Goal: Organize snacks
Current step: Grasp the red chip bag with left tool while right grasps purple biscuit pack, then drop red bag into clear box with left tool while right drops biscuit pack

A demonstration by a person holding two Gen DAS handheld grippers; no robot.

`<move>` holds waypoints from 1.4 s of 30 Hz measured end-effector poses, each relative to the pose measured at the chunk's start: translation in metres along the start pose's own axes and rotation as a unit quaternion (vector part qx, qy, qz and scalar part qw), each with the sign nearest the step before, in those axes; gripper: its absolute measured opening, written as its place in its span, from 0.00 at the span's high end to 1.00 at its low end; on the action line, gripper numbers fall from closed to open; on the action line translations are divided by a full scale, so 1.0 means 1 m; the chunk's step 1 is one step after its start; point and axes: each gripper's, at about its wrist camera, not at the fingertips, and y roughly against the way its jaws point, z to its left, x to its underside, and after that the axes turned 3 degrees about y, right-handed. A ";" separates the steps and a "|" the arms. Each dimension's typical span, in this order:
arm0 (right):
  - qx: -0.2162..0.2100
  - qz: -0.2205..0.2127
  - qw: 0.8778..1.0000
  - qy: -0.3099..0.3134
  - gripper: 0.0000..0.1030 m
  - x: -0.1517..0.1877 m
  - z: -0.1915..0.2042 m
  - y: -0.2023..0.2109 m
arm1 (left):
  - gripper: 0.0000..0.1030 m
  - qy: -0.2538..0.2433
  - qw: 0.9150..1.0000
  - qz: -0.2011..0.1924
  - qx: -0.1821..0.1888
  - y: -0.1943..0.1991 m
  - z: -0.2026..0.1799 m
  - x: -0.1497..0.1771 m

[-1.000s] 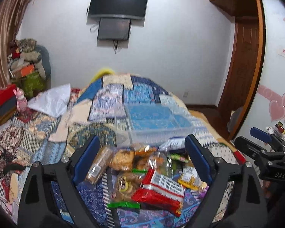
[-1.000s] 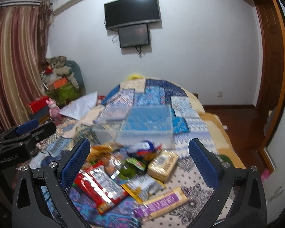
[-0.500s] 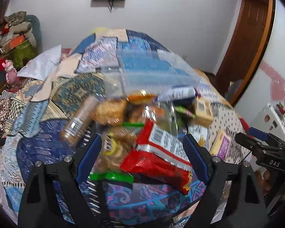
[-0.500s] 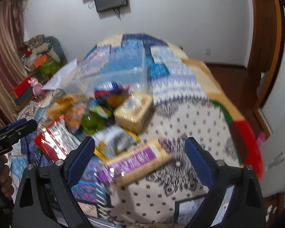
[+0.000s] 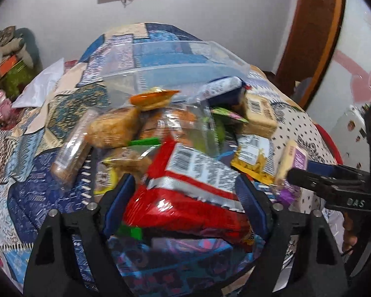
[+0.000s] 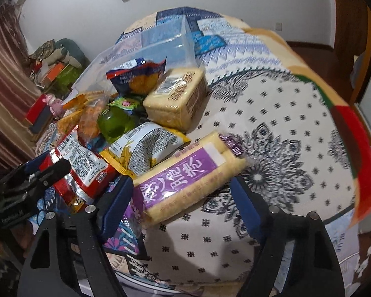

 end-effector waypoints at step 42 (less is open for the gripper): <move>0.027 -0.054 0.998 0.021 0.60 -0.015 -0.003 0.032 | 0.87 0.001 0.995 -0.061 0.083 0.060 -0.002 -0.036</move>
